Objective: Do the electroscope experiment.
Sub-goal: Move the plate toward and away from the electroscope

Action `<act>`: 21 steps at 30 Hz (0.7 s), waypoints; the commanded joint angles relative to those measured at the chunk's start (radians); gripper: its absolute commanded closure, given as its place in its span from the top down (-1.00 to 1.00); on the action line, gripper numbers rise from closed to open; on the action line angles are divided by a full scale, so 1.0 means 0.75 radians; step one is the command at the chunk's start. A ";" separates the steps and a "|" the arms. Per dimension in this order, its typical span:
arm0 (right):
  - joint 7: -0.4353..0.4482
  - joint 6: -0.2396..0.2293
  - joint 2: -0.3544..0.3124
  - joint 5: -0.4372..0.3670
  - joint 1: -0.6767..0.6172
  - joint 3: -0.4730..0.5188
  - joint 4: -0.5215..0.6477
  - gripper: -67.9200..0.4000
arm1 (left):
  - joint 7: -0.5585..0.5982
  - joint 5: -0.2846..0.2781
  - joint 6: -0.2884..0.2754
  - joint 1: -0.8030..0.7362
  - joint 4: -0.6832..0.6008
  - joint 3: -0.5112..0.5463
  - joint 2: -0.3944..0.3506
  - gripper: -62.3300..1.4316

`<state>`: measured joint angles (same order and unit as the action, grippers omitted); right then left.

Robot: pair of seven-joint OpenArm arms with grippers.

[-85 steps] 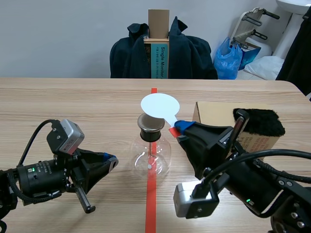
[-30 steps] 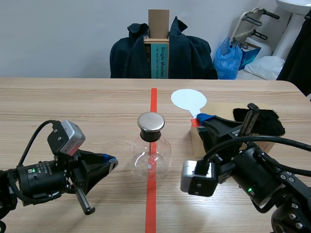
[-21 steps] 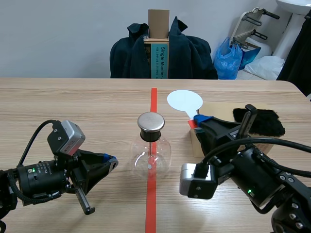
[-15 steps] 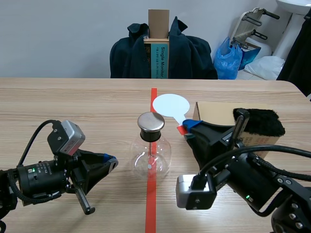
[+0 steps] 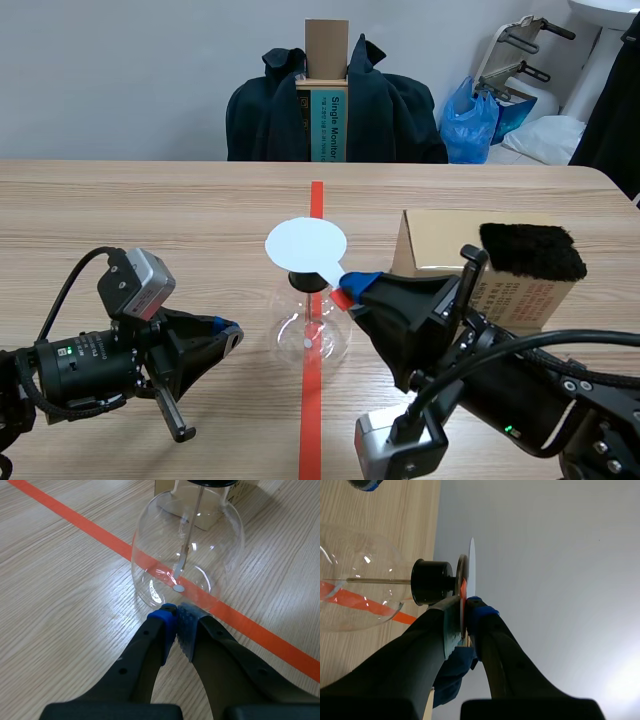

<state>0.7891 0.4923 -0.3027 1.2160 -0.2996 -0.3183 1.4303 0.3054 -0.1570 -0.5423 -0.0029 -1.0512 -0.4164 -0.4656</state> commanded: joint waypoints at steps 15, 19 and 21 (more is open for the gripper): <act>0.035 0.020 -0.013 -0.009 0.013 0.007 0.018 -0.96 | 0.026 -0.008 0.003 0.004 -0.030 0.013 0.007 -0.90; 0.004 0.021 -0.013 -0.010 0.013 0.007 0.018 -0.96 | 0.026 -0.008 0.003 0.004 -0.030 0.013 0.007 -0.90; -0.037 0.022 -0.013 -0.010 0.012 0.007 0.018 -0.96 | 0.026 -0.008 0.003 0.004 -0.030 0.013 0.007 -0.90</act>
<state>0.7708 0.4934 -0.3027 1.2167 -0.2996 -0.3183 1.4303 0.3054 -0.1570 -0.5423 -0.0029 -1.0512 -0.4164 -0.4656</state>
